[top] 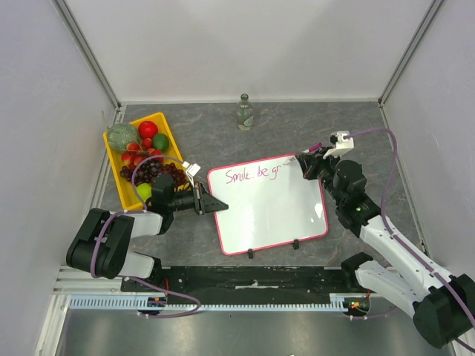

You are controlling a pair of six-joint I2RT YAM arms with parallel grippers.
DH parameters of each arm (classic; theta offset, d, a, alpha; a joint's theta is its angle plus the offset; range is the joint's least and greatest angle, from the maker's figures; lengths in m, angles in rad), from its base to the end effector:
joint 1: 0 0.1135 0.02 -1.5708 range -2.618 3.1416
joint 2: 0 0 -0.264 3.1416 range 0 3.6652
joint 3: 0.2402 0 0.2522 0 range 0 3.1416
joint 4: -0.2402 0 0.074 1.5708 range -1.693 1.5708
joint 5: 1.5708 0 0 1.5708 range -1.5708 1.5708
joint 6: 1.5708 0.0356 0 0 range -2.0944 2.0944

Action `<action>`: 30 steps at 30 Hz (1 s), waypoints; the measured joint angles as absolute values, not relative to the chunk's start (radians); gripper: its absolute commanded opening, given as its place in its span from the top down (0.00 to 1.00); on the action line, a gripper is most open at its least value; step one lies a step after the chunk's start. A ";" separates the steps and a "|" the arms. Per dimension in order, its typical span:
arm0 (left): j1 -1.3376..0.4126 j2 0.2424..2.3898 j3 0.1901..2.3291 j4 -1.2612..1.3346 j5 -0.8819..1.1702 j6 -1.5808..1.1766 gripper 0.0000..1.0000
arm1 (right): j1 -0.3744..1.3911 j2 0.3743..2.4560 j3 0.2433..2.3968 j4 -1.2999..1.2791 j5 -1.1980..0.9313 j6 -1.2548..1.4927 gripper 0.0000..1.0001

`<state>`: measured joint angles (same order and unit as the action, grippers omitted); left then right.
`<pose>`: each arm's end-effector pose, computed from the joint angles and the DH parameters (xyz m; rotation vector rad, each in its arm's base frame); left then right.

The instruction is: Write a sentence on the whiteboard

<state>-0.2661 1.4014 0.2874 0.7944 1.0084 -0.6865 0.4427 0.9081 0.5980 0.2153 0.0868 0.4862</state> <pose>0.2098 -0.0884 0.1511 0.3455 2.0234 -1.5665 0.1984 0.0907 0.2936 0.1043 1.7009 0.6275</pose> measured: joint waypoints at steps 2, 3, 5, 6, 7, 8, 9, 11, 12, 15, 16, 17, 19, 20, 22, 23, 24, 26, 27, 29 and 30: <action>-0.266 1.401 0.287 0.795 1.008 -0.686 0.98 | 0.443 0.909 0.596 0.220 0.085 0.487 1.00; -0.266 1.401 0.287 0.794 1.008 -0.686 0.98 | 0.442 0.909 0.595 0.221 0.083 0.487 1.00; -0.266 1.401 0.287 0.794 1.008 -0.686 0.98 | 0.442 0.909 0.595 0.224 0.076 0.487 1.00; -0.266 1.401 0.287 0.795 1.008 -0.686 0.98 | 0.442 0.909 0.595 0.224 0.074 0.487 1.00; -0.266 1.401 0.287 0.795 1.008 -0.686 0.98 | 0.442 0.909 0.595 0.224 0.068 0.487 1.00; -0.266 1.401 0.287 0.795 1.008 -0.686 0.98 | 0.442 0.909 0.593 0.224 0.064 0.487 1.00; -0.266 1.401 0.287 0.795 1.008 -0.686 0.98 | 0.442 0.909 0.590 0.226 0.057 0.487 1.00; -0.266 1.401 0.287 0.795 1.008 -0.686 0.98 | 0.441 0.907 0.582 0.229 0.047 0.487 1.00; -0.266 1.401 0.287 0.795 1.008 -0.686 0.98 | 0.441 0.906 0.578 0.231 0.040 0.487 1.00; -0.266 1.401 0.287 0.794 1.008 -0.686 0.98 | 0.441 0.898 0.570 0.231 0.025 0.487 1.00; -0.266 1.401 0.287 0.794 1.008 -0.686 0.98 | 0.441 0.895 0.566 0.231 0.022 0.487 1.00; -0.266 1.401 0.287 0.794 1.008 -0.686 0.98 | 0.441 0.892 0.563 0.231 0.019 0.487 1.00; -0.266 1.401 0.287 0.794 1.008 -0.686 0.98 | 0.441 0.888 0.558 0.228 0.015 0.487 1.00; -0.266 1.401 0.287 0.794 1.008 -0.686 0.98 | 0.441 0.884 0.556 0.228 0.015 0.487 1.00; -0.266 1.401 0.287 0.794 1.008 -0.687 0.98 | 0.441 0.878 0.552 0.224 0.016 0.487 1.00; -0.266 1.401 0.287 0.794 1.008 -0.686 0.98 | 0.441 0.876 0.552 0.222 0.017 0.487 1.00; -0.266 1.401 0.287 0.794 1.008 -0.686 0.98 | 0.441 0.876 0.552 0.221 0.018 0.487 1.00; -0.266 1.401 0.287 0.794 1.008 -0.686 0.98 | 0.441 0.875 0.552 0.219 0.023 0.487 1.00; -0.266 1.401 0.287 0.794 1.008 -0.686 0.98 | 0.441 0.874 0.552 0.218 0.026 0.487 1.00; -0.266 1.401 0.287 0.794 1.008 -0.686 0.98 | 0.441 0.871 0.552 0.215 0.035 0.487 1.00; -0.266 1.401 0.287 0.794 1.008 -0.686 0.98 | 0.441 0.870 0.552 0.215 0.040 0.487 1.00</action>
